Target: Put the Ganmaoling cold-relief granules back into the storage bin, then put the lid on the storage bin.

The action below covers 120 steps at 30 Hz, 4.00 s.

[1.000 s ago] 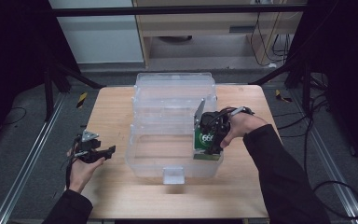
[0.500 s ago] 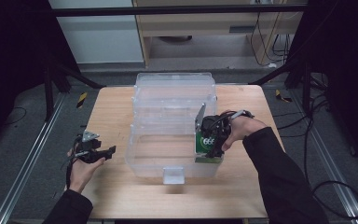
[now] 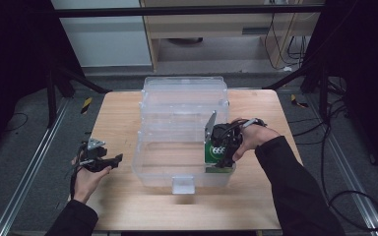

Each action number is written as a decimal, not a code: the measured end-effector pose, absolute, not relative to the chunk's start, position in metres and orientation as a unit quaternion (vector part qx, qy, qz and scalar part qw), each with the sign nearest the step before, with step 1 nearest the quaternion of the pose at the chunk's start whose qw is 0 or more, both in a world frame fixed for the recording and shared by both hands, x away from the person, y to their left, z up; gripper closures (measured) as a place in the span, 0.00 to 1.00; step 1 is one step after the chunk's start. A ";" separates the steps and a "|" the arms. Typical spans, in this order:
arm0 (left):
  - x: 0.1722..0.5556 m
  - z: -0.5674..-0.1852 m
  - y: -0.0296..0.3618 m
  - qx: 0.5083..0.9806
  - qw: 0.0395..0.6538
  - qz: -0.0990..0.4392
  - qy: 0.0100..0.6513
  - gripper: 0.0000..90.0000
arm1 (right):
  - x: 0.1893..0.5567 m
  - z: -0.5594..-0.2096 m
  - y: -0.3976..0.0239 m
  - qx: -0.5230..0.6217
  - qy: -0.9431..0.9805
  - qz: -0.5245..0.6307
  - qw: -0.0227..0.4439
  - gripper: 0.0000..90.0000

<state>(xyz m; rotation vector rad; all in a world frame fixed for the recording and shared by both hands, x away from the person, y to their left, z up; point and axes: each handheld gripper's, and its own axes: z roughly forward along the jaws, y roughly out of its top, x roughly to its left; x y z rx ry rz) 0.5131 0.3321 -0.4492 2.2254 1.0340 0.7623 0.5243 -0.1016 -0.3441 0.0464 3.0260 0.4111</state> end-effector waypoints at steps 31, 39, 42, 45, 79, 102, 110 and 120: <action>0.514 -0.451 0.331 0.832 0.280 0.281 0.387 0.33 | 0.523 -0.339 -0.103 0.002 0.986 0.154 0.061 0.19; 0.515 -0.451 0.331 0.837 0.277 0.280 0.379 0.33 | 0.525 -0.342 -0.103 0.002 0.985 0.160 0.072 0.19; 0.515 -0.451 0.332 0.838 0.275 0.282 0.377 0.33 | 0.526 -0.348 -0.102 -0.001 0.987 0.145 0.062 0.19; 0.515 -0.452 0.332 0.837 0.276 0.280 0.381 0.33 | 0.526 -0.354 -0.101 0.001 0.989 0.140 0.056 0.19; 0.515 -0.451 0.331 0.840 0.276 0.279 0.375 0.33 | 0.528 -0.379 -0.106 0.046 0.988 0.143 0.037 0.15; 0.514 -0.449 0.331 0.836 0.292 0.278 0.372 0.37 | 0.506 -0.349 -0.127 0.127 0.966 0.210 0.079 0.28; 0.515 -0.448 0.332 0.836 0.300 0.277 0.366 0.40 | 0.497 -0.346 -0.114 0.121 0.963 0.230 0.076 0.29; 0.514 -0.447 0.332 0.830 0.312 0.273 0.373 0.42 | 0.494 -0.350 -0.091 0.108 0.963 0.239 0.067 0.30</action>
